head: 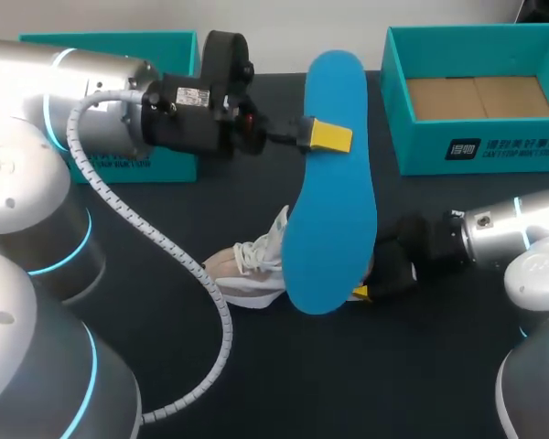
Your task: Take the shoe out of the shoebox, open the shoe tongue, remove and reinsert the insole, then place the shoe into the shoebox
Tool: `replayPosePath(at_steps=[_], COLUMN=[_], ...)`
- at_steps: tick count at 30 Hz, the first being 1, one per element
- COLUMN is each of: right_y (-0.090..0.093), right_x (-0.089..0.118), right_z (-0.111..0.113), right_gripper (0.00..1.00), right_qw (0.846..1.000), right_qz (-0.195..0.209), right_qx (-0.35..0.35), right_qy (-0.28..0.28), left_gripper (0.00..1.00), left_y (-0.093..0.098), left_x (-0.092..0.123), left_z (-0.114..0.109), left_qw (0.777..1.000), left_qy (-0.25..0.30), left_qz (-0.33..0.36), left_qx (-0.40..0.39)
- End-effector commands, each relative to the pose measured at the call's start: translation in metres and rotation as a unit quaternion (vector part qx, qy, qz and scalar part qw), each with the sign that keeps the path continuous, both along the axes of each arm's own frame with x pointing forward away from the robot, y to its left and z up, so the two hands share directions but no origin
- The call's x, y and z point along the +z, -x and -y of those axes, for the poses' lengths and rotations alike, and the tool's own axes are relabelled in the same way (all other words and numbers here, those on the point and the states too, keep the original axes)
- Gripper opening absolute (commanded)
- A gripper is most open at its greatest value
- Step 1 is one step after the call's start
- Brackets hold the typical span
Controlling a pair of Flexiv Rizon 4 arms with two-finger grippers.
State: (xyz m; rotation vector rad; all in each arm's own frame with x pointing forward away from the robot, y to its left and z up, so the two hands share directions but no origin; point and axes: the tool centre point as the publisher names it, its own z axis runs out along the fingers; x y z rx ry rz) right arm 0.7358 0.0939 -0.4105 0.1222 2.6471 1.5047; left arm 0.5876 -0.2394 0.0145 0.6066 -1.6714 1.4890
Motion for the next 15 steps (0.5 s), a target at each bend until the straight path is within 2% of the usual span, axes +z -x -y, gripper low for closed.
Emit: replayPosePath(at_steps=[1, 11, 15], right_y=[0.004, 0.008, 0.011], right_x=[0.025, 0.057, 0.069], right_z=[0.010, 0.020, 0.017], right_gripper=[1.00, 1.00, 1.00], right_qw=[0.999, 0.989, 0.976], right_qz=[-0.009, -0.031, -0.052], right_qx=[0.001, -0.031, -0.054], right_qy=[0.044, 0.141, 0.206], left_gripper=[0.00, 0.00, 0.00], left_y=[0.001, 0.001, 0.001], left_x=[-0.002, -0.002, -0.002], left_z=[0.000, 0.000, 0.000], left_qw=[1.000, 1.000, 1.000], left_qy=[0.000, 0.000, 0.000], left_qz=[0.000, 0.000, 0.000], left_qx=[0.001, 0.001, 0.001])
